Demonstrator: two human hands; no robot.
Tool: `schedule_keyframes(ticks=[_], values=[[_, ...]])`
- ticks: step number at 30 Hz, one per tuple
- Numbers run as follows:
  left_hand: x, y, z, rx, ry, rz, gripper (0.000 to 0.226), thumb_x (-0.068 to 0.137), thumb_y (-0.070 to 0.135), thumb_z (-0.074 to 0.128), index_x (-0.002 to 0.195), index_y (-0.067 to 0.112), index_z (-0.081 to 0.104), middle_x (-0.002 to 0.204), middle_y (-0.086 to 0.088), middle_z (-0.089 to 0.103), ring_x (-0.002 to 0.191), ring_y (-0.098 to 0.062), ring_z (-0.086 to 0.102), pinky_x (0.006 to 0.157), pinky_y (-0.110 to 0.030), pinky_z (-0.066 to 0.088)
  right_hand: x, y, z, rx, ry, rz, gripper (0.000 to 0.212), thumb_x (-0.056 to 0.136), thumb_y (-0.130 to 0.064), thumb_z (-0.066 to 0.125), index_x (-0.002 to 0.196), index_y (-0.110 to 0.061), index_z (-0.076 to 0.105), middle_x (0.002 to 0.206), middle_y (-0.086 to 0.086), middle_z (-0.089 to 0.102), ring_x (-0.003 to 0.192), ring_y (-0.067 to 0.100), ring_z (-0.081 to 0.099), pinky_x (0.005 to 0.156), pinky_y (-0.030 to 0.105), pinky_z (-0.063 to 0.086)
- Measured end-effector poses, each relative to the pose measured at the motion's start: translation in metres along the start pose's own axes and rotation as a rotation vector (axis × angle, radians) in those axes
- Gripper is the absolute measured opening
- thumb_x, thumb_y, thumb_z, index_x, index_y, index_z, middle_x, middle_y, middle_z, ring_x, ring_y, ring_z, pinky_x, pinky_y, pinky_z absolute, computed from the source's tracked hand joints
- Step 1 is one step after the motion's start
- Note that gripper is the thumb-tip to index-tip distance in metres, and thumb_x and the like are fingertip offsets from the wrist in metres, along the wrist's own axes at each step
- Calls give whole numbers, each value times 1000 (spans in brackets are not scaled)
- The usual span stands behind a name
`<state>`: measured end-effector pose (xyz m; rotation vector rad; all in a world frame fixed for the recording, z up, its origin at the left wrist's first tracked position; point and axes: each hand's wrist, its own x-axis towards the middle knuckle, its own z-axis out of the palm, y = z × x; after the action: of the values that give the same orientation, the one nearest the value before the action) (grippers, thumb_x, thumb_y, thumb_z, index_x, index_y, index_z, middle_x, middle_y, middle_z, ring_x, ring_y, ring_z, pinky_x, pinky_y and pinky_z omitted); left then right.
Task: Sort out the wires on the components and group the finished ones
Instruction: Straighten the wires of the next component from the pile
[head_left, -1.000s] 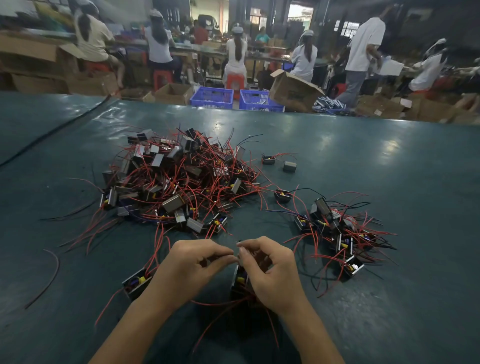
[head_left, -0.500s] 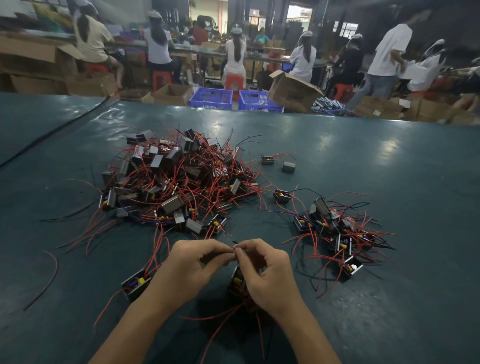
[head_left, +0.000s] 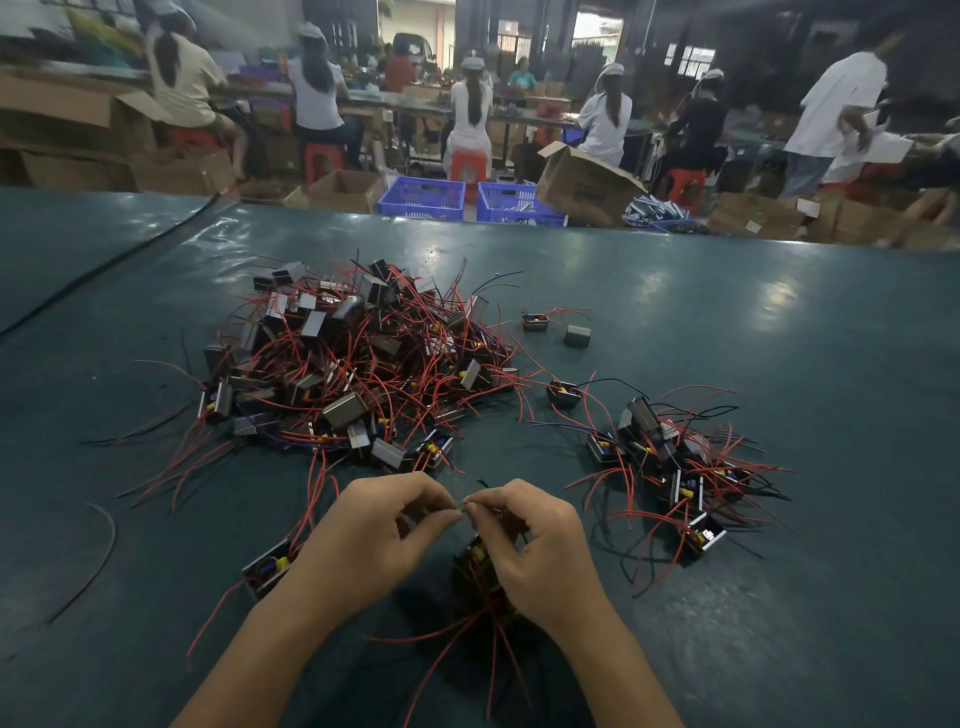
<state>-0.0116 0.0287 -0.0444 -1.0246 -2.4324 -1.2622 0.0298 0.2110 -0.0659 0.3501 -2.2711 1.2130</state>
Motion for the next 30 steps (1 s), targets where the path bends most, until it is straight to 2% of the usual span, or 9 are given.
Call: schedule_keyframes(ticks=[3, 9, 11, 14, 16, 20, 24, 27, 30], values=[[-1, 5, 0, 194, 73, 134, 21, 87, 37, 62, 83, 19, 72, 74, 16, 66, 62, 3, 59, 55, -20, 50, 0, 0, 0, -11, 7, 1, 4, 89, -15, 69, 88, -13, 73, 77, -9, 65, 70, 4, 60, 63, 25, 51], [-1, 2, 4, 216, 130, 300, 21, 91, 29, 63, 86, 11, 73, 83, 9, 69, 67, -5, 64, 55, -25, 53, 0, -2, -1, -2, 33, 6, 6, 89, -16, 67, 88, -13, 72, 77, -12, 66, 69, 4, 61, 61, 20, 50], [-2, 4, 8, 132, 177, 209, 20, 88, 33, 67, 87, 14, 72, 83, 12, 69, 67, -1, 63, 57, -22, 53, 0, -2, -2, 4, 42, 8, 6, 89, -16, 67, 87, -13, 72, 75, -11, 65, 67, 5, 61, 59, 21, 50], [-2, 9, 11, -106, 242, -34, 24, 81, 40, 76, 96, 23, 69, 81, 16, 70, 67, -5, 65, 59, -17, 53, -1, -3, -3, -11, 34, 2, 5, 88, -16, 67, 88, -14, 71, 74, -12, 63, 65, 4, 59, 59, 18, 47], [-1, 10, 11, -153, 193, -83, 25, 79, 36, 73, 102, 26, 71, 80, 15, 71, 69, -5, 67, 62, -19, 54, -1, -3, -3, -16, 21, -6, 6, 88, -16, 66, 89, -13, 72, 75, -12, 63, 66, 3, 58, 60, 17, 47], [-1, 12, 8, -144, 75, -102, 16, 84, 33, 66, 88, 22, 76, 72, 14, 70, 63, -8, 67, 60, -27, 55, -2, -2, -2, -29, 5, -10, 7, 89, -15, 66, 90, -12, 73, 77, -10, 65, 68, 4, 59, 61, 20, 49], [-1, 7, 9, -68, 3, -151, 10, 89, 27, 68, 85, 19, 73, 69, 14, 68, 63, -8, 66, 60, -31, 54, -3, -1, -2, -32, 10, -13, 7, 89, -17, 67, 89, -13, 73, 78, -9, 65, 70, 5, 61, 62, 25, 52], [-1, 5, 10, -123, -51, -246, 10, 92, 20, 65, 85, 19, 72, 71, 10, 71, 67, -7, 69, 64, -24, 55, -3, 0, -1, -13, 28, -13, 9, 88, -20, 67, 88, -14, 73, 78, -9, 66, 70, 6, 62, 62, 30, 52], [4, 6, 10, -322, -123, -388, 15, 94, 14, 61, 83, 15, 71, 74, 2, 73, 68, -8, 70, 64, -17, 51, -2, 1, 1, 0, 41, -12, 8, 87, -21, 66, 87, -15, 71, 78, -10, 66, 71, 7, 63, 62, 31, 53]])
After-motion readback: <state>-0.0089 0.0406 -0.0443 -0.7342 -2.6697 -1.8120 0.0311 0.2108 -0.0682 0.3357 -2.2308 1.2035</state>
